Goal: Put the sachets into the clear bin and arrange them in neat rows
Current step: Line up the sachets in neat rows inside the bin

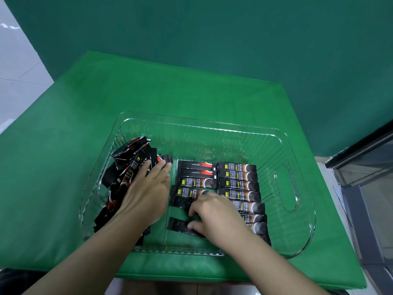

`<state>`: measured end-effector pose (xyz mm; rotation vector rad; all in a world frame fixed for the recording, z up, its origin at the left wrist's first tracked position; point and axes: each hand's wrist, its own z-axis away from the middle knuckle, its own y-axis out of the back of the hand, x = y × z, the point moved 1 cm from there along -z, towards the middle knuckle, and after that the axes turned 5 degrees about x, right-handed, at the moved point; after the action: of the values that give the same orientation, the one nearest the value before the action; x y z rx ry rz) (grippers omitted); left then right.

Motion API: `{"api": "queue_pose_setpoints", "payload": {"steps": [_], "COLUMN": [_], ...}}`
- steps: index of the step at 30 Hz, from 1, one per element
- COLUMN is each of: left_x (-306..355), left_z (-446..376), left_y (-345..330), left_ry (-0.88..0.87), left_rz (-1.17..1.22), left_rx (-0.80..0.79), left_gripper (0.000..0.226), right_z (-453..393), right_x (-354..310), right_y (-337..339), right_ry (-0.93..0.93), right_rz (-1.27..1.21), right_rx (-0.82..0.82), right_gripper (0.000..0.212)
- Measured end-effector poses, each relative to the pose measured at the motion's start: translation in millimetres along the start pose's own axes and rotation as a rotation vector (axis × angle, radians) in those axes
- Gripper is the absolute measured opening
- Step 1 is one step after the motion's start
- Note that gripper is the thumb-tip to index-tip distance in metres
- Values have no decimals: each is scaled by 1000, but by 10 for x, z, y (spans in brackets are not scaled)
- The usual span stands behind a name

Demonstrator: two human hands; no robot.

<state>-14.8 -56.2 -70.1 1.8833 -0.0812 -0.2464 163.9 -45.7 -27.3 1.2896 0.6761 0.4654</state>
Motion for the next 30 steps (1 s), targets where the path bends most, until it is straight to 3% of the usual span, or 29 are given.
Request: {"api": "queue_pose_setpoints", "payload": {"steps": [4, 11, 30], "left_x": [-11, -11, -18], "left_z": [7, 6, 4], "left_y": [-3, -6, -64], "left_ry": [-7, -16, -13], "left_rz": [2, 5, -24], "left_rx": [-10, -32, -7], "left_gripper": [40, 41, 38], "right_z": [37, 6, 6], "right_x": [-63, -128, 11], "right_y": [-27, -63, -99], "right_ry": [31, 36, -49], "right_rz": [90, 79, 103], "right_rx": [-95, -36, 115], "right_gripper": [42, 29, 24]}}
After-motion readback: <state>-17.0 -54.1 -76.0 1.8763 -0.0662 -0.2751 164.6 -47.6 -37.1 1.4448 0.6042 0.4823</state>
